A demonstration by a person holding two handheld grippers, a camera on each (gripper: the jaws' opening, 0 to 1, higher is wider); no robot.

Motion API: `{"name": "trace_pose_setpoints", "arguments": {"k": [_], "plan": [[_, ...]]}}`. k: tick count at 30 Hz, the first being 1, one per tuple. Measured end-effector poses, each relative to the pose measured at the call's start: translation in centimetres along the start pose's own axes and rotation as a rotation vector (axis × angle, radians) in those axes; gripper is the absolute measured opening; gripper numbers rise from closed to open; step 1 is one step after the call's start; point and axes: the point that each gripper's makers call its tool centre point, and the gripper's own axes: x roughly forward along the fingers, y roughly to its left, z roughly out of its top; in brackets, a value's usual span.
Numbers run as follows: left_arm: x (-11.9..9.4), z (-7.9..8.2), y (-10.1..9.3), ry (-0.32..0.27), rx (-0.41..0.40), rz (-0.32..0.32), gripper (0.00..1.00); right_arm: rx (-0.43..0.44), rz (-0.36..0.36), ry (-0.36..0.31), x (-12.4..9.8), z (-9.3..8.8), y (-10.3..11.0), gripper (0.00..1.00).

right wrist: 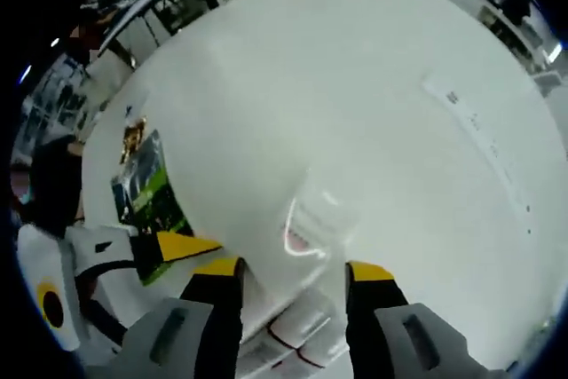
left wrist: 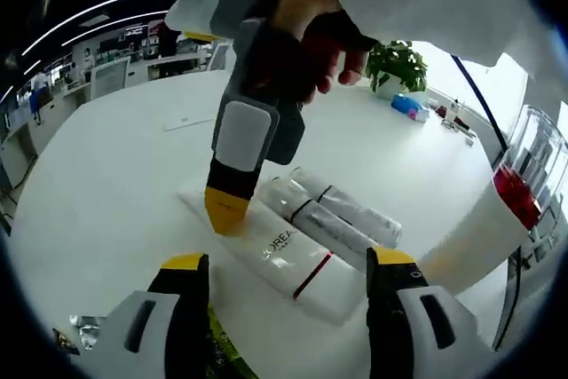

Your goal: Arrange the skincare products in the storage area until every visible bottle or jar stands upright without overlapping.

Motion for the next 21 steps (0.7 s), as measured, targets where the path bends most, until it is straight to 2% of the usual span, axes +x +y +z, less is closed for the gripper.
{"name": "trace_pose_setpoints", "arguments": {"k": [5, 9, 12, 14, 15, 17, 21], "plan": [[-0.3, -0.2, 0.8, 0.018, 0.026, 0.033, 0.63, 0.021, -0.012, 0.055, 0.3, -0.6, 0.4, 0.4], [0.1, 0.0, 0.2, 0.021, 0.017, 0.023, 0.6, 0.008, -0.025, 0.092, 0.4, -0.4, 0.5, 0.39], [0.7, 0.2, -0.4, 0.018, 0.002, 0.017, 0.59, 0.01, -0.04, 0.106, 0.7, -0.2, 0.5, 0.39], [0.9, -0.4, -0.3, 0.052, 0.029, 0.035, 0.59, 0.009, -0.051, 0.114, 0.5, -0.3, 0.4, 0.39], [0.9, -0.2, -0.5, 0.038, 0.009, 0.026, 0.59, 0.007, -0.054, 0.118, 0.6, -0.3, 0.4, 0.39], [0.9, -0.2, -0.4, 0.045, 0.006, 0.029, 0.56, 0.005, -0.063, 0.126, 0.7, -0.3, 0.4, 0.4], [0.7, 0.0, -0.3, 0.047, 0.022, 0.027, 0.52, 0.011, -0.063, 0.12, 0.5, -0.5, 0.3, 0.39]]}}
